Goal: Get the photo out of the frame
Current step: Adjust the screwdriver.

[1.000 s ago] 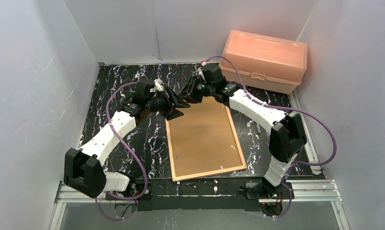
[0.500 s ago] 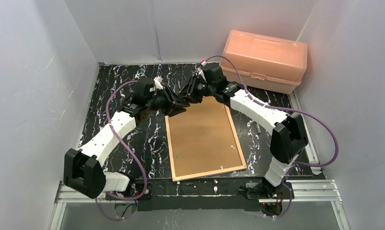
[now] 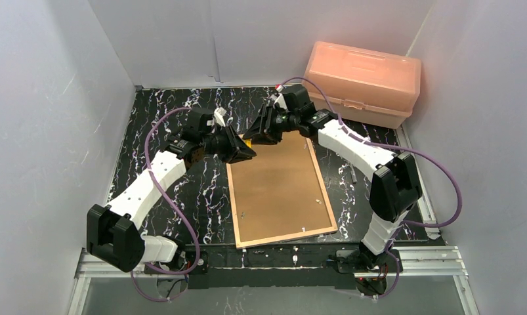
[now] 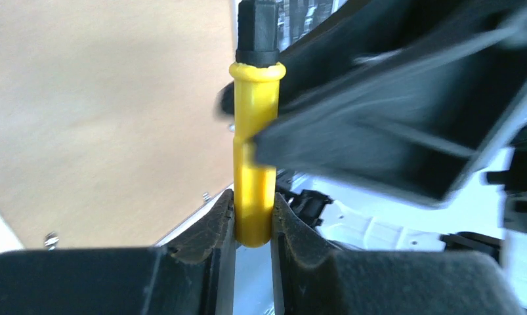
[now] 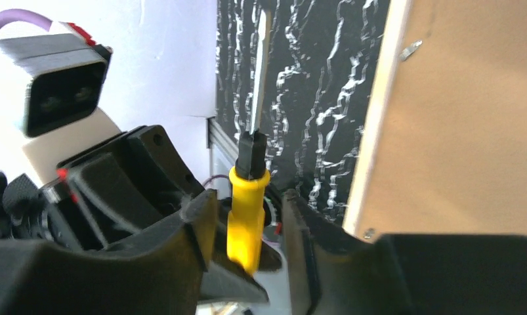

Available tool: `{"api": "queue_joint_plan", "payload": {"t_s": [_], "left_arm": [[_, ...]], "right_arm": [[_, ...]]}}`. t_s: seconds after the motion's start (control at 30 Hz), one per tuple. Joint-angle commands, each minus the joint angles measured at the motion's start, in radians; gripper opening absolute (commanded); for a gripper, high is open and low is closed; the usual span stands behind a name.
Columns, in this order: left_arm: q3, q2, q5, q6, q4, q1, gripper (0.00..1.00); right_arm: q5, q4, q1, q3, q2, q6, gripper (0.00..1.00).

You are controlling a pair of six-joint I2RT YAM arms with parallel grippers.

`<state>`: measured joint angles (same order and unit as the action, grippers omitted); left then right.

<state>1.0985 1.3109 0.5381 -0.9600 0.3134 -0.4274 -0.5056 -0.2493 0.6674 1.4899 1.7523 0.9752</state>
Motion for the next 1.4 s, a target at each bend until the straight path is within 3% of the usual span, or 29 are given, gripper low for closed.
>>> {"api": "queue_joint_plan", "payload": {"t_s": [0.0,0.17,0.4,0.53,0.73,1.23,1.37], "left_arm": [[0.036,-0.02,-0.031,0.184,0.239,0.021,0.0],[0.073,-0.015,-0.014,0.336,0.349,0.02,0.0],[0.099,-0.01,0.022,0.496,0.41,0.019,0.0],[0.102,0.003,0.038,0.552,0.409,0.009,0.0],[0.134,0.01,0.017,0.636,0.403,-0.027,0.0],[0.129,-0.01,-0.075,0.764,0.404,-0.104,0.0],[0.127,-0.009,-0.092,0.774,0.41,-0.106,0.0]], "right_arm": [[-0.063,-0.111,-0.074,0.106,0.015,-0.137,0.59],[-0.061,-0.174,-0.086,0.131,0.017,-0.211,0.9],[-0.139,-0.282,-0.106,0.193,0.085,-0.294,0.94],[-0.2,-0.284,-0.107,0.221,0.106,-0.299,0.86],[-0.28,-0.25,-0.107,0.217,0.136,-0.259,0.66],[-0.409,-0.161,-0.116,0.181,0.159,-0.178,0.42],[-0.432,-0.167,-0.12,0.175,0.161,-0.175,0.4]]}}
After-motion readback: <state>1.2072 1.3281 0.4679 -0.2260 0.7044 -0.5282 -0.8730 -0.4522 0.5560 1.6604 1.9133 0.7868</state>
